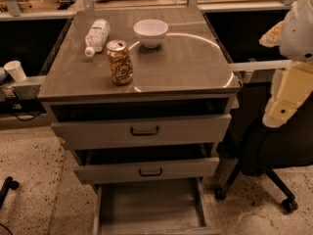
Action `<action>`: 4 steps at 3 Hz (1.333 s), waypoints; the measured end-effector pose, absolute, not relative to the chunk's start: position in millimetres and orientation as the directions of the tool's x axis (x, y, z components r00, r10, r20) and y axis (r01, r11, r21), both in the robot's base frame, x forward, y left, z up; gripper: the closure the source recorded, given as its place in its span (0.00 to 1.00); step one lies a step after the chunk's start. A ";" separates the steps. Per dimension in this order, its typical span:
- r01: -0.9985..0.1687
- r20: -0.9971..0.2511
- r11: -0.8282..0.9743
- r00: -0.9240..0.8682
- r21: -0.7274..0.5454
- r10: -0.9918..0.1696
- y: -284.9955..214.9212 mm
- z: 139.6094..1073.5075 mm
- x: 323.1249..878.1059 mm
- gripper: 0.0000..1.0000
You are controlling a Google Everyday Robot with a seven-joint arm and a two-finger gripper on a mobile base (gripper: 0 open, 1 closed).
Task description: Place orange can into bottom drawer
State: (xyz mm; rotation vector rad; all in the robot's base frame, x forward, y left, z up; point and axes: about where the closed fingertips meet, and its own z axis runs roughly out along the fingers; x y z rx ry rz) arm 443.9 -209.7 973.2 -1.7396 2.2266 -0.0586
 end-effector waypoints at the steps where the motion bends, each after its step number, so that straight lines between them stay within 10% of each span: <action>1: -0.965 -0.274 0.182 -0.127 -0.188 -0.953 -152.3 944.7 487.9 0.00; 4: -0.978 -0.376 0.041 0.039 -0.203 -0.926 -46.2 902.9 561.3 0.00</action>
Offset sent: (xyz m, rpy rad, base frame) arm 0.1686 0.2386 -0.0922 0.2419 -0.0397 0.3886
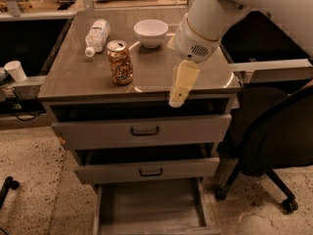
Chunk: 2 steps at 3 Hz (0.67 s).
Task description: Place orange can into bottom drawer
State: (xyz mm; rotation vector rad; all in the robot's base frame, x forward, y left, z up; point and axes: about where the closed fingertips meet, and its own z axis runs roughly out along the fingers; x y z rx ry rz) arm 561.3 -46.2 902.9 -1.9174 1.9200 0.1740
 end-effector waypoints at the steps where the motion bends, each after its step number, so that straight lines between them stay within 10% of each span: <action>1: -0.975 -0.430 0.059 0.039 -0.212 -0.902 -37.0 899.6 572.5 0.00; 2: -0.963 -0.517 0.097 0.048 -0.251 -0.855 -24.5 908.6 581.4 0.00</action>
Offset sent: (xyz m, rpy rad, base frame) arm 0.0393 0.0348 0.0287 0.3272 -0.1638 -0.0616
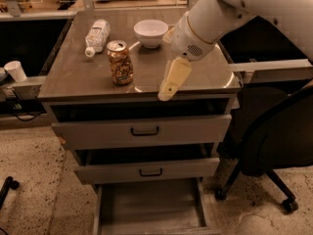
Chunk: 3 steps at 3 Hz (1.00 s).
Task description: Place orange can into bottom drawer
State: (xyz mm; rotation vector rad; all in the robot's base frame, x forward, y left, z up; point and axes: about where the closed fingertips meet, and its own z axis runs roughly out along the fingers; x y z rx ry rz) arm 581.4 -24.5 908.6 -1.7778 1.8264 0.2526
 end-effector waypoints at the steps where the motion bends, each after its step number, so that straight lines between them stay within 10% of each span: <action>1: -0.943 -0.609 0.146 0.070 -0.298 -0.790 -12.7 923.8 589.0 0.00; 3: -0.932 -0.706 0.204 0.074 -0.300 -0.704 9.6 948.6 592.6 0.00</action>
Offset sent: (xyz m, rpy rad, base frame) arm 0.0137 0.0339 0.0515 0.3074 -0.1278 -0.0426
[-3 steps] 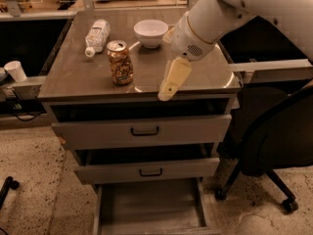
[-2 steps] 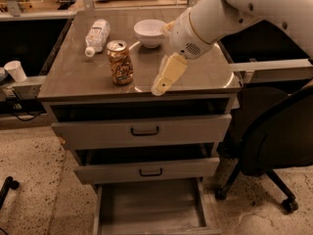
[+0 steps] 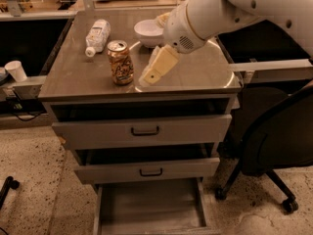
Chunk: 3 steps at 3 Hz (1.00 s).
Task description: Place orange can into bottom drawer
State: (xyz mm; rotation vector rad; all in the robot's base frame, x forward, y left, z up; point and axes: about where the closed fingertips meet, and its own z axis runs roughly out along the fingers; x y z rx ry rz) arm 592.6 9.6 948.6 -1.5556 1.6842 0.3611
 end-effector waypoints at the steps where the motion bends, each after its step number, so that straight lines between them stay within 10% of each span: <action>1: -0.926 -0.727 0.235 0.058 -0.296 -0.685 20.1 976.6 582.9 0.00; 3: -0.928 -0.748 0.235 0.066 -0.289 -0.660 22.2 978.6 582.6 0.00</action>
Offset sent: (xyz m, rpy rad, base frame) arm -0.0122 0.0082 0.0390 0.0445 -0.0042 -0.0429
